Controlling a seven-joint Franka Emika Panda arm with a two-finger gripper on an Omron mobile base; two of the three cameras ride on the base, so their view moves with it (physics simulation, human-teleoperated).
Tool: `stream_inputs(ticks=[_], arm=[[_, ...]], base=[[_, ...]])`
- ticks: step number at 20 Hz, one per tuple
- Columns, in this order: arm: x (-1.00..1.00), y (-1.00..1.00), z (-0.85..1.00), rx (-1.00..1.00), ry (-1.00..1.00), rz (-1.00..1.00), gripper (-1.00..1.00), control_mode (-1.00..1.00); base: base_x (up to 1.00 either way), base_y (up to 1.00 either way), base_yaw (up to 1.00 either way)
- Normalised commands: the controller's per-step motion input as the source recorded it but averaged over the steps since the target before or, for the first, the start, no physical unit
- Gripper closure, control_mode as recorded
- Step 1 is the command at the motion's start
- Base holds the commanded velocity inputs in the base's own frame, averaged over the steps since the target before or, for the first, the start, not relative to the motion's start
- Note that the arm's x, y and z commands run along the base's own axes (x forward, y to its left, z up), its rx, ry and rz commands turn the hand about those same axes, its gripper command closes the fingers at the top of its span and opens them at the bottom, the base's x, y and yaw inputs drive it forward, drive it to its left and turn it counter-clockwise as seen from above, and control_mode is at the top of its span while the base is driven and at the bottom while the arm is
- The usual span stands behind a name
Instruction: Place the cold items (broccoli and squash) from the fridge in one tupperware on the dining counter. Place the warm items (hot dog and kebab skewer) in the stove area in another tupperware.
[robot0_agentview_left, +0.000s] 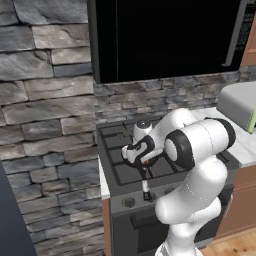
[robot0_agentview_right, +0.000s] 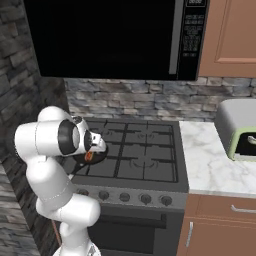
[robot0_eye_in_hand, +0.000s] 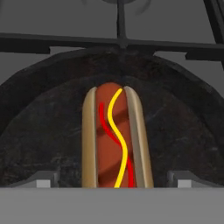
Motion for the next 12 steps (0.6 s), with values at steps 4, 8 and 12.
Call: stream_inputs(ticks=[4,8,12], arm=[[0.03,0.04,-0.36,-0.06,0.00,0.00,1.00,-1.00],[-0.04,0.00,-0.16,-0.03,0.03,0.00,1.00,-1.00],[-0.35,-0.37,0.11,0.19,-0.01,-0.02,1.00,-1.00]], base=[[0.00,0.00,0.00],[0.00,0.00,0.00],[0.00,0.00,0.00]])
